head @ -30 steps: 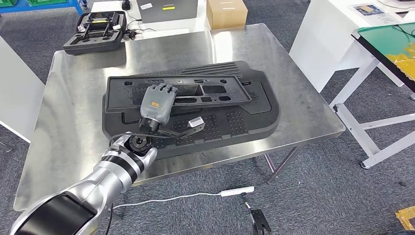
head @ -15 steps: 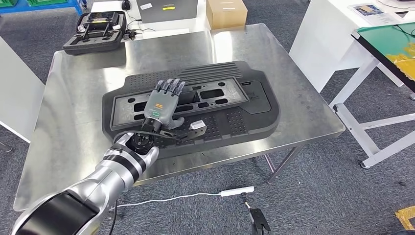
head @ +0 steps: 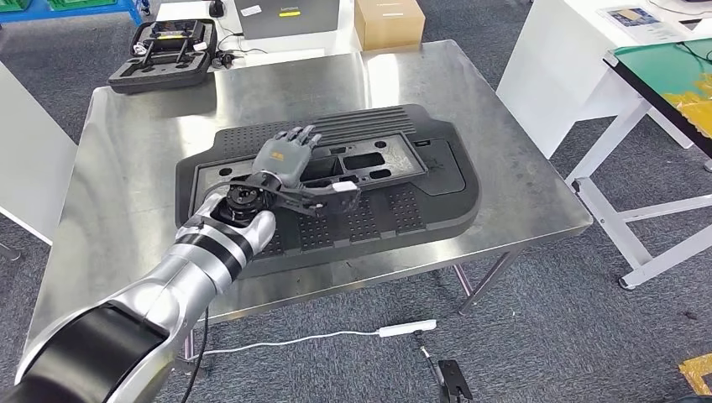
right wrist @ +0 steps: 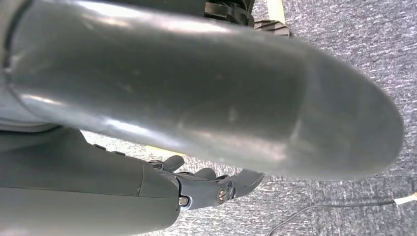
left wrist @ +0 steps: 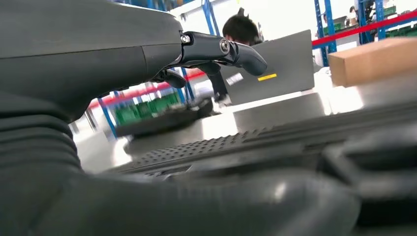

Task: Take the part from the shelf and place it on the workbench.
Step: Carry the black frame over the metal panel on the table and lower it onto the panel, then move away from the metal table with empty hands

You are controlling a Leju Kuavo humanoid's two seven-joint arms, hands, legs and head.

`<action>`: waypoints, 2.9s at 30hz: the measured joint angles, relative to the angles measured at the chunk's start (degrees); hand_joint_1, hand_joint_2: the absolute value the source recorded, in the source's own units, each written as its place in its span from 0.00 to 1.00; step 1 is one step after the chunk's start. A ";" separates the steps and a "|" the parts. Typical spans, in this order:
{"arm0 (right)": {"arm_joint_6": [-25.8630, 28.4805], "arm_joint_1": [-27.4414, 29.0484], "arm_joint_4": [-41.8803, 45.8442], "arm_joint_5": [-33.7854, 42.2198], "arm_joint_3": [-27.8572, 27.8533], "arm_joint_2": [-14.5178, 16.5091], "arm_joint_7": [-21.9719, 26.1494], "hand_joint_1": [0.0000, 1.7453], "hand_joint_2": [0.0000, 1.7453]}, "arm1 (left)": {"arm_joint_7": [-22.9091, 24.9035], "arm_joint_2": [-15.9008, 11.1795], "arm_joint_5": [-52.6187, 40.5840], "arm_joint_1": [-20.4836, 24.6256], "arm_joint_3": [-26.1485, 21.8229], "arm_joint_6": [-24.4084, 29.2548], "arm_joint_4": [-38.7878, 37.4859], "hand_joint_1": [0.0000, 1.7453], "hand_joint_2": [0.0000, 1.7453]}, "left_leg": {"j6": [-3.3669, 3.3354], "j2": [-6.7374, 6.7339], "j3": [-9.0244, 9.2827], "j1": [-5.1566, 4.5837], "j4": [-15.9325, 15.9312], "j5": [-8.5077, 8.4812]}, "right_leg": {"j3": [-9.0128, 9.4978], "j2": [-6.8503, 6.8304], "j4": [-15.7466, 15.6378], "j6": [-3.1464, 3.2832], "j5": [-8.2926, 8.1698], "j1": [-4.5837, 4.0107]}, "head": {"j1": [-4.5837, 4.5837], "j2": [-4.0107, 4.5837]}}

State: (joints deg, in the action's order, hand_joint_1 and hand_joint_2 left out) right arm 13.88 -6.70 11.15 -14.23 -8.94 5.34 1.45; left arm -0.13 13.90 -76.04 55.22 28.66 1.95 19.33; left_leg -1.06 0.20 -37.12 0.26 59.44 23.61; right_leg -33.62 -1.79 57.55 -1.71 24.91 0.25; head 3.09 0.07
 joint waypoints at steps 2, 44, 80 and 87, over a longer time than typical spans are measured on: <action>-0.11 0.03 0.00 0.01 -0.39 -0.10 0.06 0.00 0.00 | -0.92 0.46 2.12 0.67 -1.37 -1.02 0.73 0.00 0.00 | 0.00 0.00 0.00 0.00 0.00 0.00 | 0.00 0.00 0.00 0.00 0.00 0.00 | -0.01 0.00; 0.29 -0.30 0.00 -3.53 -3.09 -0.58 -0.66 0.00 0.00 | -6.41 1.45 13.32 0.07 -4.48 18.55 6.89 0.00 0.00 | 1.55 0.66 -5.53 0.76 14.84 6.85 | -1.40 1.33 0.95 0.76 -0.82 0.99 | -0.02 -0.01; 0.99 -0.57 0.32 -9.04 -4.54 -0.63 5.48 0.00 0.00 | -9.08 -5.98 19.95 -3.74 -9.67 32.23 17.74 0.00 0.00 | 2.13 0.42 4.99 0.73 0.74 4.25 | -3.38 1.14 0.70 -1.16 -3.42 1.26 | -0.36 -0.01; 1.72 -0.64 0.37 -9.40 -4.52 -0.73 5.80 0.00 0.75 | -8.63 -7.03 19.70 -4.06 -9.86 32.19 19.47 0.00 1.00 | -1.44 0.23 0.79 0.34 -0.10 0.19 | -8.51 1.50 12.74 -1.50 4.87 1.32 | -1.11 0.00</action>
State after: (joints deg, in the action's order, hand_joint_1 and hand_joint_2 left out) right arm 15.61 -7.34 11.52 -23.64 -13.47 4.61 7.25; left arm -8.76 6.87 -56.34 51.15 18.80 34.15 38.80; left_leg -2.50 0.43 -36.33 0.59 59.35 23.80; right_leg -42.13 -0.29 70.30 -3.22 29.79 1.57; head 1.98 0.06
